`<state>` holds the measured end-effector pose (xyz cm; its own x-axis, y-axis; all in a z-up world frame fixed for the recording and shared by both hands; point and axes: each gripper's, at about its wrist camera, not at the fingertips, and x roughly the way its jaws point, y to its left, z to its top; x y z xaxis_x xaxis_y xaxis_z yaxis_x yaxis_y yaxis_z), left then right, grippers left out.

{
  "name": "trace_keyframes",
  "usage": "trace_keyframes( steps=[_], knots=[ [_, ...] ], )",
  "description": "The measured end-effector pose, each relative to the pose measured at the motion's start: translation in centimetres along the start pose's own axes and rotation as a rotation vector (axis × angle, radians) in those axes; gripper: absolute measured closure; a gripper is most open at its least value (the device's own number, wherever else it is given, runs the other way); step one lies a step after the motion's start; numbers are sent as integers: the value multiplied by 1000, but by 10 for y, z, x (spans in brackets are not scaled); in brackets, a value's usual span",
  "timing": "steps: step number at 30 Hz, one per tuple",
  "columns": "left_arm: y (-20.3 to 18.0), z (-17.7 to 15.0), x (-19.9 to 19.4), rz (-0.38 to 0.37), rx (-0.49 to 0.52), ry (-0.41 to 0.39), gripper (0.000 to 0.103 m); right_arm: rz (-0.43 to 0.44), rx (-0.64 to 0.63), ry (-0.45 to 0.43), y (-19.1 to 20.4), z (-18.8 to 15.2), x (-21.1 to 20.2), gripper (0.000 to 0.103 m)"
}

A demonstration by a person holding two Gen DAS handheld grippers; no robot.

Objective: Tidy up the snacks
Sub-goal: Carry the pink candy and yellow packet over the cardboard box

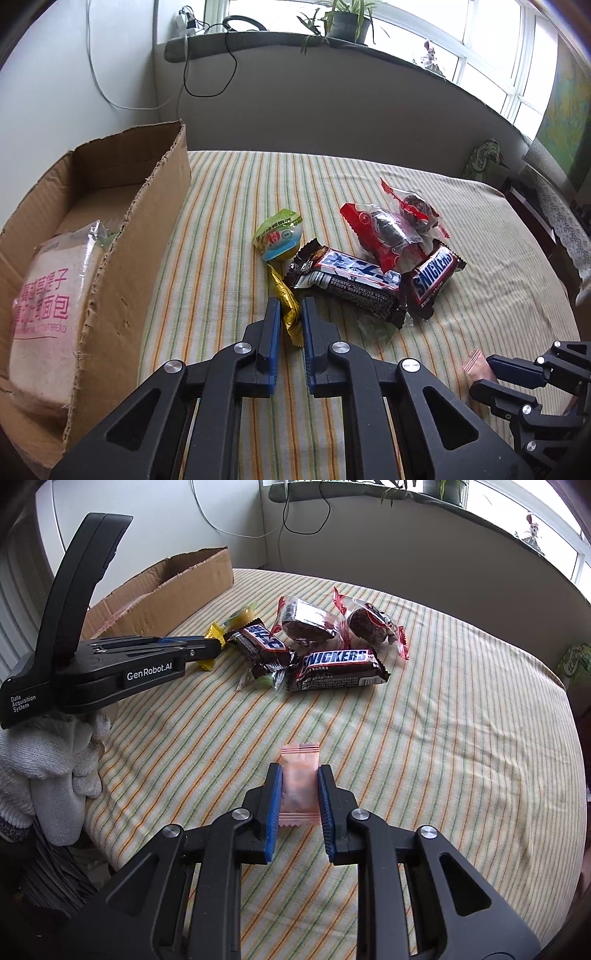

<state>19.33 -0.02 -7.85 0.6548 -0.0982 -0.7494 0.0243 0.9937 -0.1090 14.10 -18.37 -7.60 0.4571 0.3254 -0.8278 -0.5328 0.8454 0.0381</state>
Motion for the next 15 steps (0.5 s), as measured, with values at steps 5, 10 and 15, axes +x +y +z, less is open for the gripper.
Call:
trace_keyframes(
  steps=[5,10,15],
  knots=[
    [5,1,7,-24,-27,47,85,-10,2,6,2,-4,-1,83],
    [-6,0,8,14,28,35,85,-13,-6,5,4,-6,-4,83],
    [-3,-1,3,-5,1,20,93,-14,19,-18,-1,-6,-13,83]
  ],
)
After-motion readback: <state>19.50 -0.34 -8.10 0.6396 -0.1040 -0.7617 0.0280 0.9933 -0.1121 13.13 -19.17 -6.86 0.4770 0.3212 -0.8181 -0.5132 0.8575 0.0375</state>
